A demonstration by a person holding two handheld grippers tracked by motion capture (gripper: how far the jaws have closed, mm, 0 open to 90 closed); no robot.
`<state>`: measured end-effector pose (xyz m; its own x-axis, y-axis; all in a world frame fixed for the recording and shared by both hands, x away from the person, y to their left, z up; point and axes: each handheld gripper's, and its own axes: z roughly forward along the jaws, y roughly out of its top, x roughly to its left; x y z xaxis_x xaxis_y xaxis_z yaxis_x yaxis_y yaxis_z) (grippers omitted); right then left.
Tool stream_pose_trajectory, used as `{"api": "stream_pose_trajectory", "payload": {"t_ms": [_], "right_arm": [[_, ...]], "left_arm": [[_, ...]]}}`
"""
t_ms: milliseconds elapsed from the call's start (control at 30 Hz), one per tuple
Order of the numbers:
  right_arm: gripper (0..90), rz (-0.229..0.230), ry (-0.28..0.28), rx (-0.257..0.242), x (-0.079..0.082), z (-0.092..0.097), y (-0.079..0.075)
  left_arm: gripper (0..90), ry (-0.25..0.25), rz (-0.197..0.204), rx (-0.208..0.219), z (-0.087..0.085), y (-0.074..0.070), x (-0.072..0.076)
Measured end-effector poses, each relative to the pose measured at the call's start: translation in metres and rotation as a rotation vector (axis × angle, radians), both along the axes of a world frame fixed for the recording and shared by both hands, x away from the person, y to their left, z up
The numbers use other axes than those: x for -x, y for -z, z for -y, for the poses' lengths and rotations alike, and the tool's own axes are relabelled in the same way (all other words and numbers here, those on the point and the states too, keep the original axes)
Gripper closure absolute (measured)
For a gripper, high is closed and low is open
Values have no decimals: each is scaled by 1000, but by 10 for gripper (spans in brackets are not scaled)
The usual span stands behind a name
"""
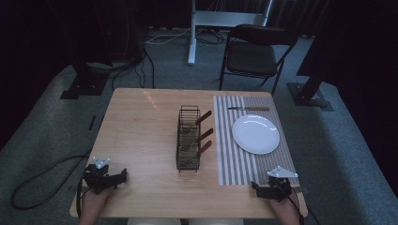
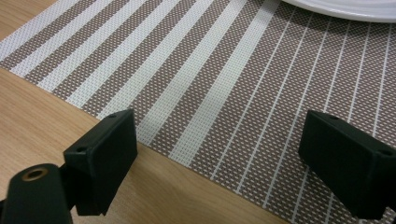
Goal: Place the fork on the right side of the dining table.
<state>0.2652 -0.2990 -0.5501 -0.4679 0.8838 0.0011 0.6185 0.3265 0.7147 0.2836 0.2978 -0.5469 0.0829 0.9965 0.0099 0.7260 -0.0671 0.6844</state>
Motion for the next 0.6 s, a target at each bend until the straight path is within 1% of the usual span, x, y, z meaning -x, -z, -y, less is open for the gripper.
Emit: {"api": "stream_pose_trajectory", "payload": {"t_ms": [233, 333, 467, 600], "right_arm": [[111, -2, -2, 1, 0, 0, 0], [111, -12, -8, 6, -1, 0, -1], [112, -40, -13, 22, -4, -1, -4], [116, -51, -15, 31, -6, -2, -5]], "left_arm": [[3, -4, 0, 0, 0, 0, -1], [3, -4, 0, 0, 0, 0, -1], [3, -7, 0, 1, 0, 0, -1], [3, -8, 0, 1, 0, 0, -1]]}}
